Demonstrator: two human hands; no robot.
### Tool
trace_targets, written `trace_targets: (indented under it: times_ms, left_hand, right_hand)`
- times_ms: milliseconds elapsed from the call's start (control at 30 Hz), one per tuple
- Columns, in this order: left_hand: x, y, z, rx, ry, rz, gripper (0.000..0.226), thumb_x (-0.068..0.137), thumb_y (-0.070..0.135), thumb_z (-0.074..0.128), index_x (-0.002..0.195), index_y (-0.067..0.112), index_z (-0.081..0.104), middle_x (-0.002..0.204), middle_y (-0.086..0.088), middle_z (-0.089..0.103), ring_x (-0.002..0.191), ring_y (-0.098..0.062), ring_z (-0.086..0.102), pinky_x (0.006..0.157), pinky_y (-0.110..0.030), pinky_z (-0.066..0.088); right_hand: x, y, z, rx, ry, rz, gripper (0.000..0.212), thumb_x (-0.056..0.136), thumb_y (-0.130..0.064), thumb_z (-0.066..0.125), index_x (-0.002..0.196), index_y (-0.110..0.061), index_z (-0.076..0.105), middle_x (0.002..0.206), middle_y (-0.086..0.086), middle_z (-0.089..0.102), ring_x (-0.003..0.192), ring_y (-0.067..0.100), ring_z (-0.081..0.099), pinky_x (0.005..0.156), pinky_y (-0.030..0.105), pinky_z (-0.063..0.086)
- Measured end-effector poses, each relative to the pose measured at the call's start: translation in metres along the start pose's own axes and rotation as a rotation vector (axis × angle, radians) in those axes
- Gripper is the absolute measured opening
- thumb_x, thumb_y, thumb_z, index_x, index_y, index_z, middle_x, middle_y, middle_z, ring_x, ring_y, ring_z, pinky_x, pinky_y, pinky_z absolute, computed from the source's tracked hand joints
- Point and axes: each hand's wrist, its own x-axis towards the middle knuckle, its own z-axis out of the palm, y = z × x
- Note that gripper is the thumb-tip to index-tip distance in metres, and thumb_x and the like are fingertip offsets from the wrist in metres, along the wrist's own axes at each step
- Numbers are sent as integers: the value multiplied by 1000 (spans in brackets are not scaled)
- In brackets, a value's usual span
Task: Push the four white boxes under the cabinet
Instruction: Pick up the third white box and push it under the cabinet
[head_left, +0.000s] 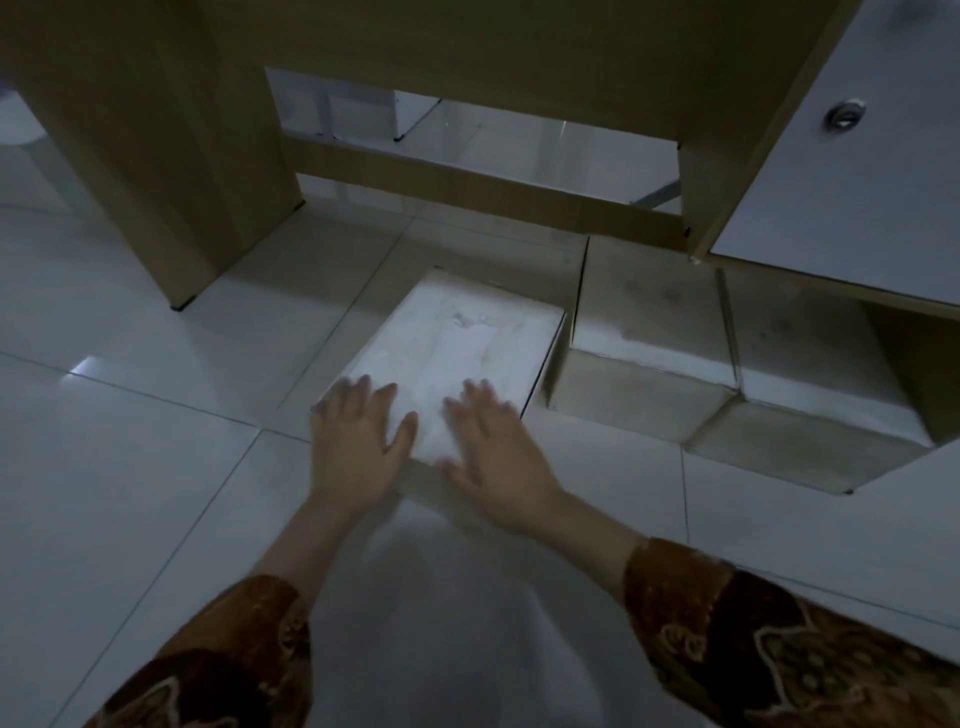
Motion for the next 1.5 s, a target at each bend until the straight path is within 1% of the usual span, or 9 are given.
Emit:
trace_targets:
  times_ms: [100, 167, 333, 533, 633, 1167, 1333, 1400, 1500]
  left_hand:
    - [-6, -44, -3, 17, -152, 110, 99, 69, 86, 14, 148, 29, 26, 161, -9, 13, 148, -31, -5, 117, -52, 11]
    - [-3, -55, 1, 55, -204, 216, 104, 64, 91, 12, 150, 33, 13, 162, -7, 1, 146, -28, -18, 117, -49, 7]
    - [24, -33, 14, 108, -173, 197, 107, 63, 89, 0, 151, 29, 13, 161, -14, 4, 147, -37, -9, 117, -53, 8]
    - [67, 21, 42, 158, -167, 126, 84, 84, 67, 40, 151, 30, 5, 161, -14, -5, 145, -39, -14, 117, -51, 5]
    - [85, 28, 47, 178, -186, 121, 84, 86, 66, 38, 152, 29, 1, 161, -14, -8, 145, -40, -16, 118, -52, 2]
    - [166, 59, 58, 291, -222, 87, 85, 85, 70, 33, 151, 30, -3, 161, -12, -6, 146, -40, -11, 120, -52, 3]
    - [153, 78, 54, 404, -243, -51, 77, 94, 53, 36, 151, 22, -6, 161, -14, -7, 147, -36, -8, 119, -50, 4]
    - [138, 85, 53, 332, -216, -83, 74, 96, 36, 42, 152, 19, -3, 161, -15, -6, 147, -35, -8, 120, -51, 4]
    - [105, 97, 56, 175, -188, -45, 73, 95, 33, 43, 152, 18, -2, 161, -15, -4, 148, -33, -1, 119, -49, 5]
  right_hand:
    - [8, -19, 24, -177, -81, -36, 66, 97, -29, 41, 151, -20, 4, 161, 9, -3, 148, 25, -7, 119, 44, -3]
    - [11, -15, 33, -253, -67, -35, 67, 98, -18, 42, 151, -19, 0, 161, 11, -6, 148, 27, -8, 118, 44, -4]
    - [20, 10, 28, -278, -64, -22, 67, 99, -15, 39, 151, -23, -3, 161, 8, -7, 148, 25, -9, 118, 44, -6]
    - [43, 63, -2, -310, -96, 59, 72, 97, -5, 38, 150, -27, -4, 161, 4, -11, 147, 25, -12, 118, 46, -2]
    - [56, 73, -4, -335, -107, 81, 83, 90, 3, 41, 150, -26, -9, 160, 6, -16, 146, 27, -16, 118, 46, -5]
    - [114, 125, -18, -446, -90, 136, 90, 88, -2, 50, 149, -25, -11, 160, 4, -16, 147, 29, -13, 119, 50, 2]
    - [105, 126, -30, -390, -122, 60, 69, 98, -25, 40, 150, -20, -5, 161, 7, -10, 147, 29, -9, 118, 51, 2]
    - [86, 126, -34, -404, -153, 9, 73, 98, -34, 39, 150, -15, -8, 160, 9, -12, 147, 28, -10, 118, 52, -1]
    - [44, 130, -34, -432, -147, -82, 75, 97, -32, 42, 150, -13, -8, 160, 11, -14, 147, 27, -13, 117, 52, -5]
